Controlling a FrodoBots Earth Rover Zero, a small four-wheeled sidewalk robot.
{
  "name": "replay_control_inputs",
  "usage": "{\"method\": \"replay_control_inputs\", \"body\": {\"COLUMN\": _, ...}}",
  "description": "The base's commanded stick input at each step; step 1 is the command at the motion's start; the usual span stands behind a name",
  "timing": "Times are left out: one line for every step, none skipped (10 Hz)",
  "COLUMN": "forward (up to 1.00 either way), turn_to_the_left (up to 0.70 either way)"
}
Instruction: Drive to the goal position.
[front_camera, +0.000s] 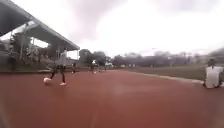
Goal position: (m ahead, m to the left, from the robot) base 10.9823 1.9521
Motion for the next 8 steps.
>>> {"method": "replay_control_inputs", "body": {"forward": 0.50, "turn_to_the_left": -0.41}}
{"method": "replay_control_inputs", "body": {"forward": 0.50, "turn_to_the_left": -0.47}}
{"method": "replay_control_inputs", "body": {"forward": 0.50, "turn_to_the_left": -0.48}}
{"method": "replay_control_inputs", "body": {"forward": 0.50, "turn_to_the_left": -0.48}}
{"method": "replay_control_inputs", "body": {"forward": 0.50, "turn_to_the_left": -0.48}}
{"method": "replay_control_inputs", "body": {"forward": 0.50, "turn_to_the_left": -0.48}}
{"method": "replay_control_inputs", "body": {"forward": 0.50, "turn_to_the_left": -0.48}}
{"method": "replay_control_inputs", "body": {"forward": 0.50, "turn_to_the_left": -0.48}}
